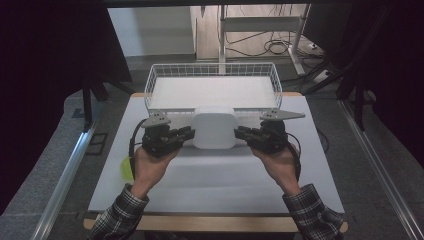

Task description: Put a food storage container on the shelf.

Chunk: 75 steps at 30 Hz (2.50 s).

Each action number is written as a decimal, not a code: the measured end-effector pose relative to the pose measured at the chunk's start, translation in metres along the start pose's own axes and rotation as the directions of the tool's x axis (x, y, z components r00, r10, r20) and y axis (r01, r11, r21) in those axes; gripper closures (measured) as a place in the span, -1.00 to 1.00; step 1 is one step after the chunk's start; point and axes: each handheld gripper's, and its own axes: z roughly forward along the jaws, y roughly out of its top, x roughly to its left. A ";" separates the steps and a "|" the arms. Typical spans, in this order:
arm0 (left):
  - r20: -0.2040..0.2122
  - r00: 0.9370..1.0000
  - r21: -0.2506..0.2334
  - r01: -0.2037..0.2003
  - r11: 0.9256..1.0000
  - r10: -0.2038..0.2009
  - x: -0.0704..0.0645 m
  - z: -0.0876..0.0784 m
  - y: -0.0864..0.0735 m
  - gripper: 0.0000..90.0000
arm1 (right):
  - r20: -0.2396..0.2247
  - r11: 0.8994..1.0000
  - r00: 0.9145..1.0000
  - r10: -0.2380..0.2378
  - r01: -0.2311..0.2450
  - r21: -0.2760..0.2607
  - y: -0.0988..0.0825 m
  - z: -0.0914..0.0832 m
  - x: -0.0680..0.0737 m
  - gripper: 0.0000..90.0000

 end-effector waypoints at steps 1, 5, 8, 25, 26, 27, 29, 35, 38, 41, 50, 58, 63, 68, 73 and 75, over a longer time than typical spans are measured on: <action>-0.001 1.000 -0.003 -0.002 1.000 0.002 0.000 -0.001 0.004 0.75 | -0.001 1.000 1.000 0.000 0.000 -0.011 0.007 -0.001 0.000 0.75; -0.006 1.000 -0.014 -0.001 1.000 0.001 0.004 -0.004 0.017 0.75 | -0.003 1.000 1.000 0.006 -0.006 -0.021 0.017 -0.001 -0.001 0.75; -0.009 1.000 -0.022 -0.003 1.000 0.003 0.007 -0.005 0.026 0.75 | 0.003 0.999 1.000 -0.002 0.003 -0.032 0.026 -0.001 -0.002 0.75; -0.011 1.000 -0.074 0.007 0.997 -0.008 0.030 0.001 0.067 0.74 | 0.044 0.996 0.999 -0.014 0.018 -0.088 0.077 0.007 -0.014 0.74; -0.008 1.000 -0.078 0.012 0.997 -0.013 0.032 0.003 0.069 0.74 | 0.047 0.996 0.999 -0.010 0.014 -0.088 0.079 0.008 -0.015 0.74; -0.005 1.000 -0.078 0.014 0.997 -0.014 0.035 0.005 0.070 0.74 | 0.047 0.996 0.999 -0.010 0.014 -0.088 0.079 0.008 -0.015 0.74; -0.004 1.000 -0.082 0.018 0.996 -0.019 0.039 0.009 0.073 0.74 | 0.054 0.996 0.999 -0.007 0.012 -0.089 0.082 0.011 -0.019 0.74; -0.005 1.000 -0.083 0.030 0.996 -0.031 0.048 0.019 0.074 0.72 | 0.058 0.996 0.998 0.010 -0.005 -0.089 0.086 0.019 -0.028 0.73; -0.003 0.999 -0.086 0.039 0.996 -0.039 0.050 0.022 0.073 0.70 | 0.051 0.996 0.998 0.026 -0.022 -0.082 0.085 0.022 -0.031 0.72; 0.000 0.999 -0.088 0.045 0.995 -0.045 0.053 0.026 0.072 0.64 | 0.039 0.996 0.998 0.049 -0.046 -0.077 0.084 0.027 -0.036 0.68; 0.017 0.999 -0.095 0.051 0.994 -0.050 0.056 0.030 0.074 0.46 | 0.051 0.996 0.998 0.028 -0.023 -0.084 0.087 0.034 -0.038 0.50; 0.013 0.999 -0.088 0.042 0.995 -0.041 0.058 0.036 0.074 0.33 | 0.072 0.998 0.997 -0.005 0.009 -0.063 0.086 0.042 -0.038 0.33; 0.015 0.999 -0.087 0.050 0.995 -0.049 0.061 0.039 0.076 0.29 | 0.075 0.998 0.997 0.001 0.004 -0.064 0.087 0.045 -0.040 0.26; -0.008 0.999 -0.074 0.044 0.996 -0.044 0.063 0.043 0.078 0.18 | 0.081 0.998 0.997 0.003 0.002 -0.060 0.089 0.048 -0.041 0.15; -0.005 0.998 -0.068 0.060 0.996 -0.060 0.068 0.047 0.080 -0.01 | 0.087 0.997 0.996 0.017 -0.011 -0.070 0.089 0.050 -0.045 0.08; -0.002 0.998 -0.070 0.068 0.995 -0.068 0.069 0.048 0.081 -0.04 | 0.093 0.997 0.996 0.016 -0.009 -0.073 0.090 0.051 -0.046 0.06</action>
